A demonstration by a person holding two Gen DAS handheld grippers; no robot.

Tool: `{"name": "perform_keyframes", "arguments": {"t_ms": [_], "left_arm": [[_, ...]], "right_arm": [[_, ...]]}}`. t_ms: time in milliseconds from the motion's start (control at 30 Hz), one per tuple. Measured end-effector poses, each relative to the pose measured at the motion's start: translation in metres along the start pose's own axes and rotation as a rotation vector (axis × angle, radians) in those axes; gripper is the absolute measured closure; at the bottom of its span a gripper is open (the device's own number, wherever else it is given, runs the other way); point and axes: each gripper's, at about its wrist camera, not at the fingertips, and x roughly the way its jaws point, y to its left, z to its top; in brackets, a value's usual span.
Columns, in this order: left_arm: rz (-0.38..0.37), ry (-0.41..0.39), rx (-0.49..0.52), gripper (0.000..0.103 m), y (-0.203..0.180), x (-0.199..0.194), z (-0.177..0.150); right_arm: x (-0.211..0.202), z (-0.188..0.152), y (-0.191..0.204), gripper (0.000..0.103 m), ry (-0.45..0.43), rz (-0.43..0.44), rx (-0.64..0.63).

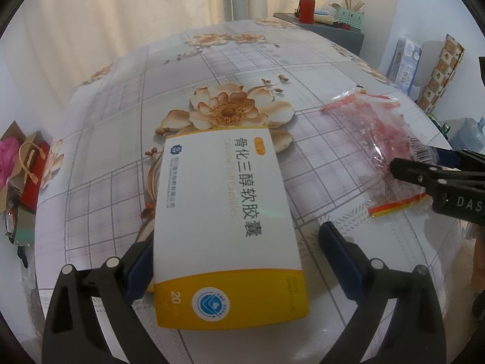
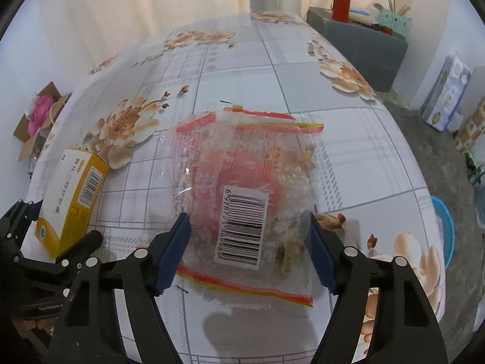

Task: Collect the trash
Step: 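Carry the box with the left tool while the right tool carries the zip bag toward the wastebasket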

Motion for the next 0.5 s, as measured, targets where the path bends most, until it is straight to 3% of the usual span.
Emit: {"name": "perform_keyframes", "arguments": {"t_ms": [500], "left_arm": [[0.017, -0.009, 0.014, 0.007, -0.002, -0.001, 0.001]], "right_arm": [[-0.009, -0.008, -0.017, 0.049, -0.007, 0.053, 0.074]]}}
